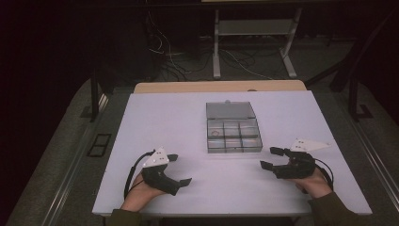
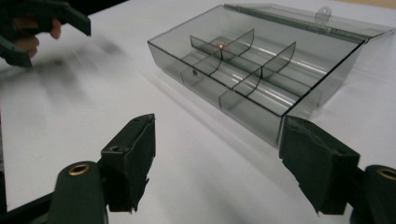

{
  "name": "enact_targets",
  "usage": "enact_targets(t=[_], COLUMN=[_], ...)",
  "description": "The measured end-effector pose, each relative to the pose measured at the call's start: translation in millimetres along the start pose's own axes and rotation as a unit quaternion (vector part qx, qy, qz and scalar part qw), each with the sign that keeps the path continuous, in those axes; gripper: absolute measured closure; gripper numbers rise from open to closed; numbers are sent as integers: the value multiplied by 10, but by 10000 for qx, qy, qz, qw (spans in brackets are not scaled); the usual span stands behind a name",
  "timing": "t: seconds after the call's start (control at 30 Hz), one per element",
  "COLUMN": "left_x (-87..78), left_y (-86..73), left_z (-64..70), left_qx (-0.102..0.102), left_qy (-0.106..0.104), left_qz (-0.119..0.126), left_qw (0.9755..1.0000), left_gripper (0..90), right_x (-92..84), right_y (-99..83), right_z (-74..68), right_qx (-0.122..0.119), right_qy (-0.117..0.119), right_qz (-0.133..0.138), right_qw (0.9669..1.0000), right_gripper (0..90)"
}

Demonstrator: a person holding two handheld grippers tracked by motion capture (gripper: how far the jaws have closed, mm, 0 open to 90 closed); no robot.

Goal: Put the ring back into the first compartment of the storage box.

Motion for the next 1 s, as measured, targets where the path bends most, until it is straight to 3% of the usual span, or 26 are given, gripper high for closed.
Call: enact_targets(t=[0.2, 0.47, 1.0], left_x=[-3, -3, -4], left_y=[1, -6, -12], left_z=[-1, -8, -11], left_qx=[-13, -2, -22], left_qy=[9, 18, 48], left_qz=[10, -24, -34], left_qw=[10000, 10000, 10000], left_gripper=[0, 0, 0], right_x=[-27, -77, -104], right_y=[-127, -239, -344], right_z=[4, 18, 7], right_qx=[28, 51, 22], right_qy=[-86, -204, -302], right_qz=[-104, -52, -86], right_qw=[9999, 9998, 9995], right_gripper=[261, 254, 254])
Point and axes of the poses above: each handheld gripper's, and its own axes: x roughly forward along the jaws, y roughly out of its top, z roughly to its right, the point moved 5 cm from there along x, roughly forward along the jaws
